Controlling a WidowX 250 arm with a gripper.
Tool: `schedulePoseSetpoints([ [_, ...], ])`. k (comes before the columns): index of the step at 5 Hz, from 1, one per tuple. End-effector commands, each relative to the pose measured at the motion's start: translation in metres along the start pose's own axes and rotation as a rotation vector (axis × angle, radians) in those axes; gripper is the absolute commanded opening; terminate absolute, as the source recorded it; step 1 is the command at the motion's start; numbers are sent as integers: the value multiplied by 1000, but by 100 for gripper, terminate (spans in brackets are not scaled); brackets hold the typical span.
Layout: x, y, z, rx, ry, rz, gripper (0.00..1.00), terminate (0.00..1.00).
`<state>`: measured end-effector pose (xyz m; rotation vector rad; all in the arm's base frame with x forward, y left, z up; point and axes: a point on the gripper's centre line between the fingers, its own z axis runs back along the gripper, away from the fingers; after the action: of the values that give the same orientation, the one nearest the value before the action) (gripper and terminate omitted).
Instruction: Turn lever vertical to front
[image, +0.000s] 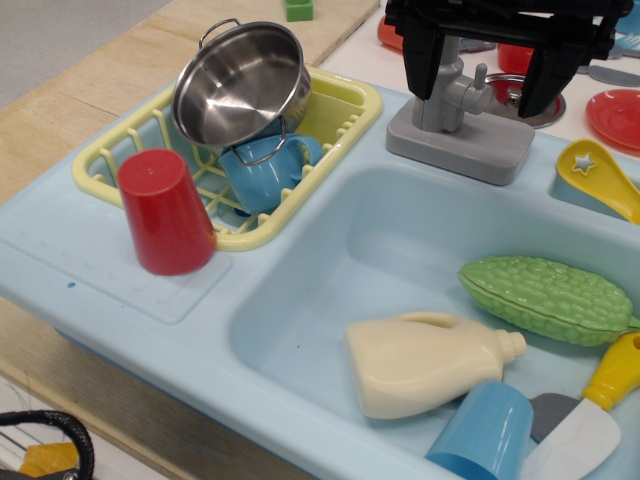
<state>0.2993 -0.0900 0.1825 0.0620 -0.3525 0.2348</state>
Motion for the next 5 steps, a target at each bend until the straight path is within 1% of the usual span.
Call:
schedulePoseSetpoints([
  [1,0,0,0,0,0,0,100,0],
  [2,14,-8,2,1,-23,-62,100,0],
  [3,24,-13,4,11,-26,-95,100,0],
  [4,33,-15,3,9,-45,-131,100,0],
  [5,36,-15,-2,0,-49,-136,100,0],
])
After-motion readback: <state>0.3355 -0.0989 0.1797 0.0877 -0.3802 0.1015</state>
